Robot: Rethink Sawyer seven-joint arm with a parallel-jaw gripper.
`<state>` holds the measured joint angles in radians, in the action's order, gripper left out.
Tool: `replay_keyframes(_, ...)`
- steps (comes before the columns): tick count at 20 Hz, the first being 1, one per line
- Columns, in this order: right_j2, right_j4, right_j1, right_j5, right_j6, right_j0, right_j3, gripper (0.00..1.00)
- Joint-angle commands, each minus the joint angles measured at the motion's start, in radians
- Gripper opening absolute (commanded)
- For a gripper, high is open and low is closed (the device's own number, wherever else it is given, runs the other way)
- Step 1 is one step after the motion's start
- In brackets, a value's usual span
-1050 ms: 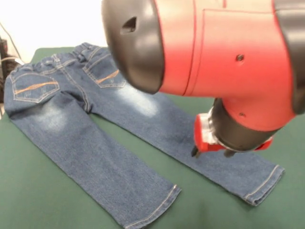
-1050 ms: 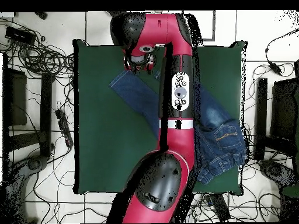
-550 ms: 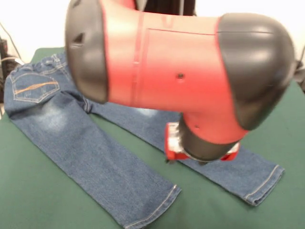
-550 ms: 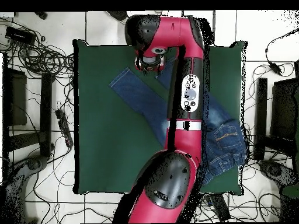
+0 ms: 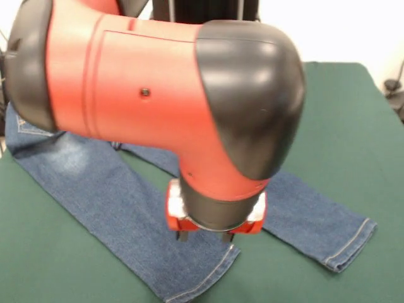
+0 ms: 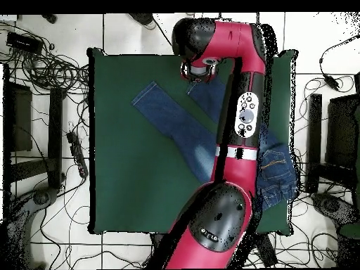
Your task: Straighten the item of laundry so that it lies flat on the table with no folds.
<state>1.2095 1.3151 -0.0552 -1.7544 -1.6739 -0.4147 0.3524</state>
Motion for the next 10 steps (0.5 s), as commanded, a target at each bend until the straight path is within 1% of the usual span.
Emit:
replay_keyframes(1, -0.015, 0.067, 0.079, 0.129, 0.375, 0.017, -0.011, 1.00)
replay_keyframes(5, -0.017, 0.065, 0.088, 0.153, 0.373, 0.015, -0.011, 1.00)
replay_keyframes(10, 0.000, 0.090, 0.106, 0.141, 0.382, 0.018, -0.041, 1.00)
